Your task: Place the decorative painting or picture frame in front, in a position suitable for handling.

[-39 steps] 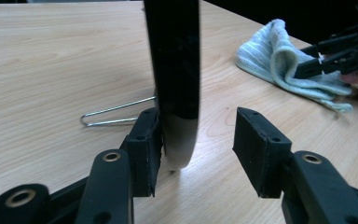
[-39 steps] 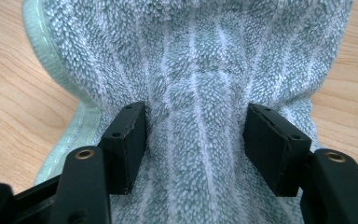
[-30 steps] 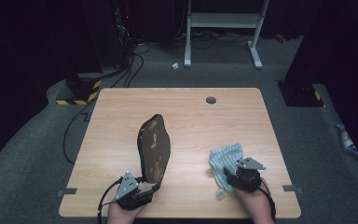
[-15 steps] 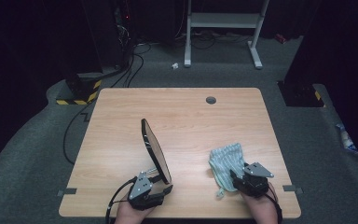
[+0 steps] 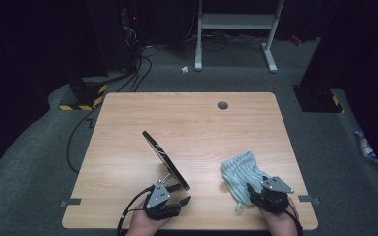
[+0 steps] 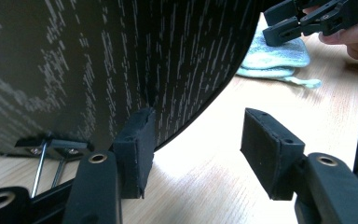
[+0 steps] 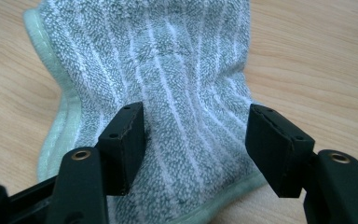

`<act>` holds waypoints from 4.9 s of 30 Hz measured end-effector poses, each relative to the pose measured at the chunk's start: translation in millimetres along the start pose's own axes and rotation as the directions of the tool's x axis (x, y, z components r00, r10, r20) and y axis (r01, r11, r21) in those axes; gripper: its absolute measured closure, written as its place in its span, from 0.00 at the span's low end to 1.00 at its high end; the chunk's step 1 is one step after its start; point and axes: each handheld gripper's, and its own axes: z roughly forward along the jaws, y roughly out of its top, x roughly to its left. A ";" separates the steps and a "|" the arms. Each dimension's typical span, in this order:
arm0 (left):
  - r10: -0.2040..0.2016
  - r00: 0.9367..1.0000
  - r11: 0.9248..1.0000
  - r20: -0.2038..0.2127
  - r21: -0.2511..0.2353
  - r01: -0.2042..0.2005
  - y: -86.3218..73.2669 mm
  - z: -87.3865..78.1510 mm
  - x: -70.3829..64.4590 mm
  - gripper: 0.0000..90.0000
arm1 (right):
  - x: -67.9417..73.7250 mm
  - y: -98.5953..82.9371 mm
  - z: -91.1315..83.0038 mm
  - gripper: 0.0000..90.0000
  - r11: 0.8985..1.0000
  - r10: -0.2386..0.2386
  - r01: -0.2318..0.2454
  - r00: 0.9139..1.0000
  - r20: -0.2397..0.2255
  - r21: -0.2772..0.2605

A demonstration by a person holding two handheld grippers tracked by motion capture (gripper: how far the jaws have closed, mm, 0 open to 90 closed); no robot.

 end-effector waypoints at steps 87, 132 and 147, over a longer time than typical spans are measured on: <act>-0.140 0.964 0.958 -0.224 0.216 0.190 -7.2 24.7 77.1 0.98 | 20.2 46.5 9.4 0.82 0.994 -0.034 0.025 0.996 -0.077 -0.111; -0.129 0.964 0.960 -0.232 0.216 0.180 -4.4 30.1 75.0 0.99 | 177.0 244.9 -26.5 0.82 0.872 -0.330 0.207 0.918 -0.221 -0.444; -0.102 0.965 0.962 -0.242 0.222 0.157 -3.4 32.1 72.2 0.99 | 162.7 199.6 -44.0 0.83 0.838 -0.332 0.208 0.928 -0.170 -0.505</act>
